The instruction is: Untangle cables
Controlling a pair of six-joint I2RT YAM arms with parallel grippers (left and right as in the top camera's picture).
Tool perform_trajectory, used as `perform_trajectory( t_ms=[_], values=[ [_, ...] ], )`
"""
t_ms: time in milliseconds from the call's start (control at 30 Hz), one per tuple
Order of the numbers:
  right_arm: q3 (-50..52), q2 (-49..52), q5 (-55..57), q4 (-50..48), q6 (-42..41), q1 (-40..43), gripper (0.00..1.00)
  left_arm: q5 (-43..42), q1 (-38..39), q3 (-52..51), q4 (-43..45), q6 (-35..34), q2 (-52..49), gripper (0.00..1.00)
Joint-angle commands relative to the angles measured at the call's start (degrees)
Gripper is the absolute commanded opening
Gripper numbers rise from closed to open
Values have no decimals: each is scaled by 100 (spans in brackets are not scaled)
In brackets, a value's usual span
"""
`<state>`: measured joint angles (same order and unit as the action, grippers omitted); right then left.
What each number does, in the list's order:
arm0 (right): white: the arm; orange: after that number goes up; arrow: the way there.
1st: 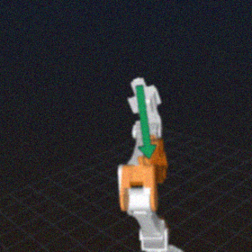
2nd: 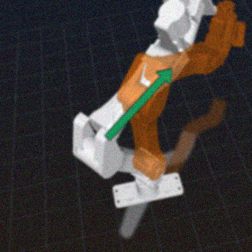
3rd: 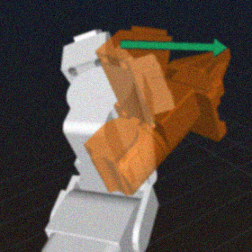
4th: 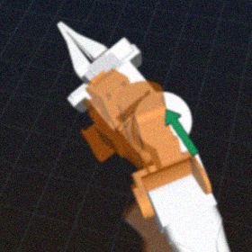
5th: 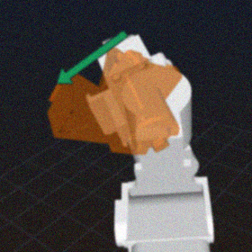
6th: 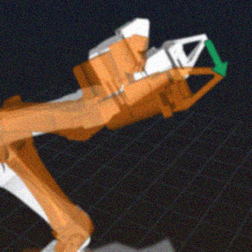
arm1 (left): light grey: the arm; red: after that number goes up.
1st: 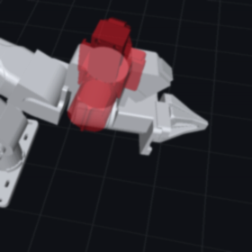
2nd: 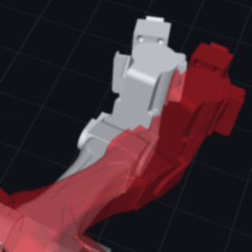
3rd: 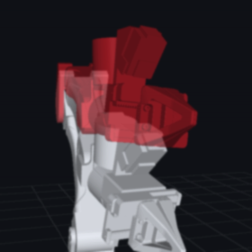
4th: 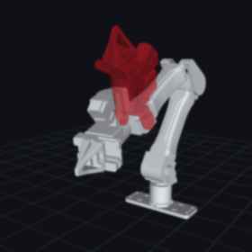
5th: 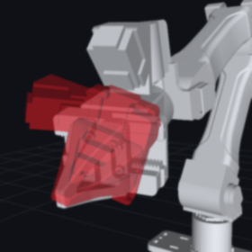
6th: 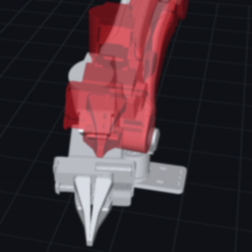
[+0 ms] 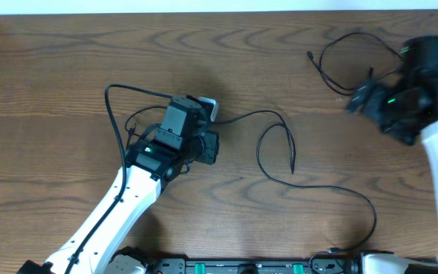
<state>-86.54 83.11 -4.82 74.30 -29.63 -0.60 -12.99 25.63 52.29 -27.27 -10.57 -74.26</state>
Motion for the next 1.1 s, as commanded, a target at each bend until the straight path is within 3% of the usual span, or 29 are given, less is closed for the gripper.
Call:
perform_trajectory(
  t_ms=[0, 167, 267, 333, 467, 633, 800, 967, 1067],
  values=[
    [909, 13, -1620, -533, 1298, -616, 99, 1005, -33, -70, -79, -944, 87, 26],
    [2409, 15, -2020, -2273, 1394, -1502, 99, 1821, -44, -70, -354, -1694, 487, 31],
    [3254, 15, -1853, -3327, 1097, -1989, 99, 2503, -44, -70, -796, -2142, 802, 50],
    [3639, 15, -1628, -3821, 804, -2203, 99, 2973, -44, -70, -1117, -2463, 946, 55],
    [4094, 15, -1351, -4347, 330, -2503, 88, 3545, -44, -79, -1561, -3224, 984, 58],
    [4177, 15, -1204, -4640, 461, -2717, 98, 3560, -98, -245, -1558, -3853, 763, 62],
    [4177, 70, -326, -4981, 737, -3335, 99, 3554, -426, -323, -1556, -4511, 358, 67],
    [4175, 608, 1309, -5556, -317, -3919, 99, 3279, -767, -323, -1552, -4697, 317, 73],
    [4166, 1062, 1458, -5976, -793, -3956, 99, 2771, -933, -323, -1543, -4603, 315, 74]
  ],
)
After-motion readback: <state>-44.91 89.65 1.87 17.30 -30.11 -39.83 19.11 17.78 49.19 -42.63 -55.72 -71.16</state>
